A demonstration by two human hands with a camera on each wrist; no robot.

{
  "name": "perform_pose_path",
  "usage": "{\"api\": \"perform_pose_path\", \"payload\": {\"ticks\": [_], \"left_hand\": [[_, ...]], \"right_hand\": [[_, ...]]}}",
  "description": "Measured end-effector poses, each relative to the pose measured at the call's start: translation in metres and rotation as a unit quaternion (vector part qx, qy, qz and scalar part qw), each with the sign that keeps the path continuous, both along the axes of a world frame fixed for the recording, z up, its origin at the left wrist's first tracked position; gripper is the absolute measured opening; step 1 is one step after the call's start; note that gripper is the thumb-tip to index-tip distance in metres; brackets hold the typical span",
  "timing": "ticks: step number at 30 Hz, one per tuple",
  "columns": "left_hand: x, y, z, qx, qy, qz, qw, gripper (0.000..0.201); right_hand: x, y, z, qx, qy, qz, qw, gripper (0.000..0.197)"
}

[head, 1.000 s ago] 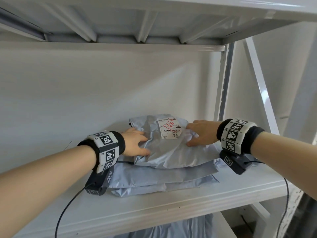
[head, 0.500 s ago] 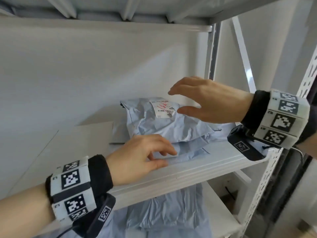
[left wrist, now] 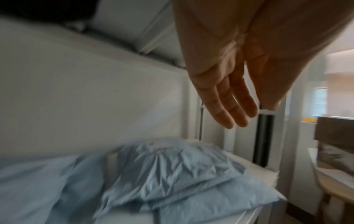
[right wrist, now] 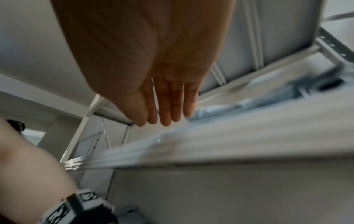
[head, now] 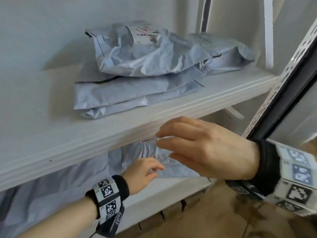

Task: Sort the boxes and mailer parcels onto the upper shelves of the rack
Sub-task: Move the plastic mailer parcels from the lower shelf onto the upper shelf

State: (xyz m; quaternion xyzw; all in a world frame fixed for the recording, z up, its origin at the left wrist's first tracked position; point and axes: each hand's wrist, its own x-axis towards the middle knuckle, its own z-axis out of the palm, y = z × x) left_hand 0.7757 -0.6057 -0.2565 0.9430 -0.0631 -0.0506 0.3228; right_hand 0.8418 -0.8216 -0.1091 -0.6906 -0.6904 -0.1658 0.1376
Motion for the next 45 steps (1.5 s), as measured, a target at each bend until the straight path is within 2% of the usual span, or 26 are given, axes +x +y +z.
{"api": "perform_pose_path", "payload": {"ticks": [4, 9, 13, 17, 19, 23, 29, 31, 33, 36, 39, 43, 45], "left_hand": [[0.016, 0.021, -0.051, -0.023, 0.037, 0.128, 0.991, 0.029], [0.030, 0.043, -0.094, -0.015, 0.053, 0.290, 0.956, 0.036], [0.039, 0.056, -0.112, -0.017, 0.091, 0.393, 0.915, 0.054], [0.050, 0.065, -0.125, -0.062, 0.103, 0.460, 0.880, 0.055], [0.055, 0.069, -0.126, -0.089, 0.120, 0.484, 0.862, 0.056], [0.064, 0.075, -0.138, -0.127, 0.165, 0.524, 0.826, 0.060], [0.063, 0.080, -0.147, -0.155, 0.214, 0.540, 0.799, 0.074], [0.061, 0.077, -0.148, -0.182, 0.212, 0.532, 0.799, 0.063], [0.057, 0.073, -0.148, -0.209, 0.198, 0.513, 0.809, 0.037], [0.050, 0.068, -0.146, -0.234, 0.195, 0.498, 0.812, 0.010], [0.035, 0.063, -0.149, -0.263, 0.185, 0.503, 0.802, 0.011], [0.011, 0.053, -0.152, -0.395, 0.225, 0.501, 0.736, 0.032], [0.004, 0.048, -0.151, -0.458, 0.232, 0.475, 0.714, 0.031]], "right_hand": [[0.018, -0.005, -0.082, -0.027, 0.063, -0.042, 0.997, 0.021], [0.055, -0.003, -0.176, -0.063, 0.164, -0.110, 0.978, 0.020], [0.089, 0.007, -0.230, -0.087, 0.242, -0.179, 0.950, 0.022], [0.124, 0.027, -0.263, -0.091, 0.306, -0.234, 0.918, 0.025], [0.136, 0.037, -0.270, -0.083, 0.341, -0.268, 0.897, 0.026], [0.162, 0.057, -0.282, -0.078, 0.421, -0.345, 0.835, 0.030], [0.184, 0.078, -0.285, -0.095, 0.491, -0.400, 0.768, 0.042], [0.190, 0.082, -0.283, -0.093, 0.509, -0.415, 0.748, 0.046], [0.193, 0.084, -0.280, -0.085, 0.522, -0.423, 0.736, 0.047], [0.194, 0.081, -0.277, -0.077, 0.543, -0.414, 0.727, 0.054], [0.187, 0.070, -0.272, -0.078, 0.580, -0.384, 0.714, 0.058], [0.172, 0.041, -0.265, -0.107, 0.656, -0.302, 0.684, 0.044], [0.164, 0.028, -0.264, -0.137, 0.674, -0.274, 0.672, 0.041]]}}
